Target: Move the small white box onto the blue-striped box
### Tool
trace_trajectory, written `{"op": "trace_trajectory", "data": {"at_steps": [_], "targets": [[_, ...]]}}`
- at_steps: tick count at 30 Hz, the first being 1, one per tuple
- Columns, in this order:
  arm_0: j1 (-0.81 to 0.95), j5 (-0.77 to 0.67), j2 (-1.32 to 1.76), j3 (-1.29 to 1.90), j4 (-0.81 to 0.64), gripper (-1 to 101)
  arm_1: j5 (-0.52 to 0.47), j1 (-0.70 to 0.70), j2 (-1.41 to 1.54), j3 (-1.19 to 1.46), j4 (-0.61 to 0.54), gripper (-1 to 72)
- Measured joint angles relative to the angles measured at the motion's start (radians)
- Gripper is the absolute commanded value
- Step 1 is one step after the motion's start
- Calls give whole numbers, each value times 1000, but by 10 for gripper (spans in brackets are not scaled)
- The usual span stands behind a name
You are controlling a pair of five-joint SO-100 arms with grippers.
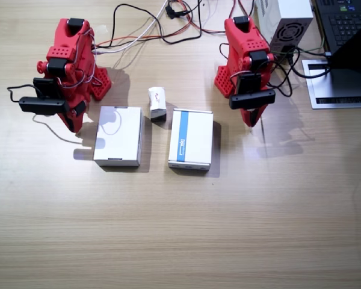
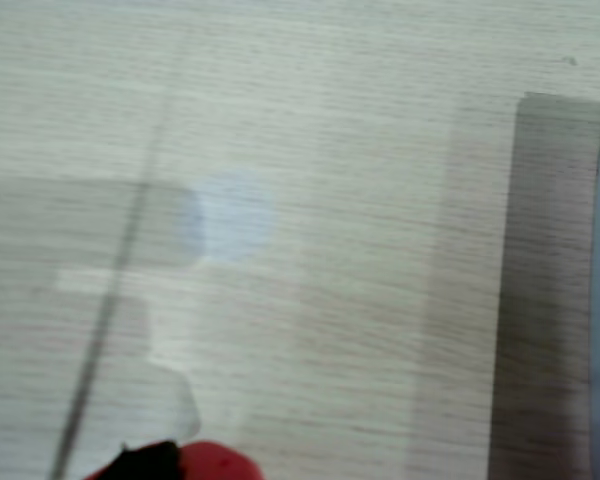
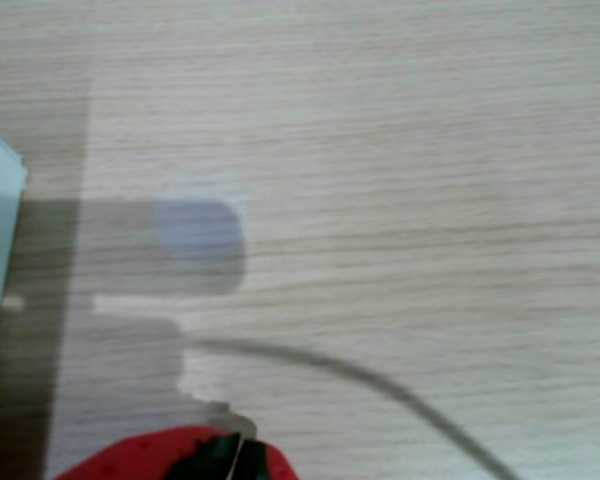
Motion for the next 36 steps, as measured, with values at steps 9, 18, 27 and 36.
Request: {"op": "trace_trajectory", "data": {"at_steps": [9, 18, 27, 36], "targets": [[0, 18, 0, 0, 0, 0, -104, -2, 0, 0, 0, 2], [0, 18, 0, 0, 0, 0, -60, 21, 18, -522, 238, 145], [0, 18, 0, 0, 0, 0, 253, -466, -40, -979, 368, 339], [0, 18, 0, 0, 0, 0, 341, -936, -400, -839, 178, 372]]}}
